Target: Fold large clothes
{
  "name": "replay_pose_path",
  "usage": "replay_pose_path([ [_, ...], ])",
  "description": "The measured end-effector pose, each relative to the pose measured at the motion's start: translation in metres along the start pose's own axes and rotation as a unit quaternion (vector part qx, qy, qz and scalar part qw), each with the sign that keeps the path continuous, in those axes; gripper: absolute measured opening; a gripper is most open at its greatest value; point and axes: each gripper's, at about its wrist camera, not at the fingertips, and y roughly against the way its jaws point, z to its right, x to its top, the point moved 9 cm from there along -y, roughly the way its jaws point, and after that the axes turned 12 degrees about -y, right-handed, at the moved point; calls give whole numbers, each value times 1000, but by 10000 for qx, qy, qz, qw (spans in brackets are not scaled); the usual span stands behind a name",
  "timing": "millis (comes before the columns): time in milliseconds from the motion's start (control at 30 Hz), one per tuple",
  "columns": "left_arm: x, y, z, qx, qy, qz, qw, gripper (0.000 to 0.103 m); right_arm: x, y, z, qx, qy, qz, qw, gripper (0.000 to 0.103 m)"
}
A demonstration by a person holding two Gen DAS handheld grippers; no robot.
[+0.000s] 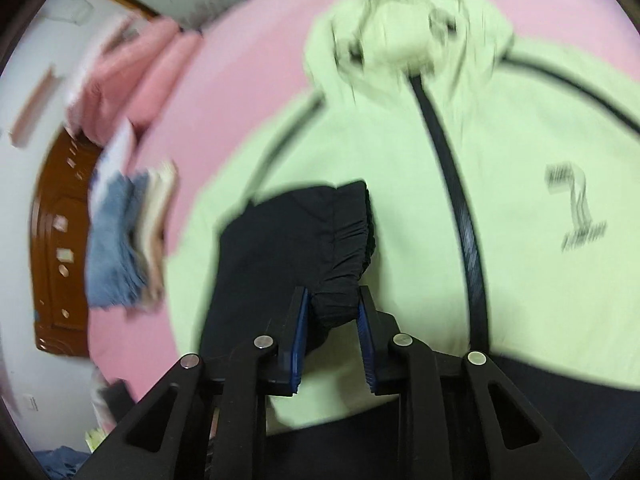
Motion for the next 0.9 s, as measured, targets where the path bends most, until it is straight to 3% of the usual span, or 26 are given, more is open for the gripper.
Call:
replay_pose_path([
  [133,8,-3,-28,84,294,58,9995,82,45,57,-14,44,181,865,9961,20],
  [233,12,-1,-45,-48,536,78,9985,82,75,90,-22,-211,383,1388,9894,19],
  [333,11,-2,-54,-21,517,91,9986,82,91,112,1,-680,498,1641,9828,19],
  [533,14,-13,-55,92,435,50,9990,82,81,110,99,-1844,-104,1122,9764,19],
  [700,34,-21,-35,214,320,-53,9992,82,46,109,181,-1897,-1434,784,9681,19],
  [800,37,-21,-35,296,272,-96,9991,82,29,111,213,-1974,-1901,866,9578,20],
  [900,49,-26,-26,444,245,-100,9987,82,20,108,226,-1955,-2011,870,9559,23],
])
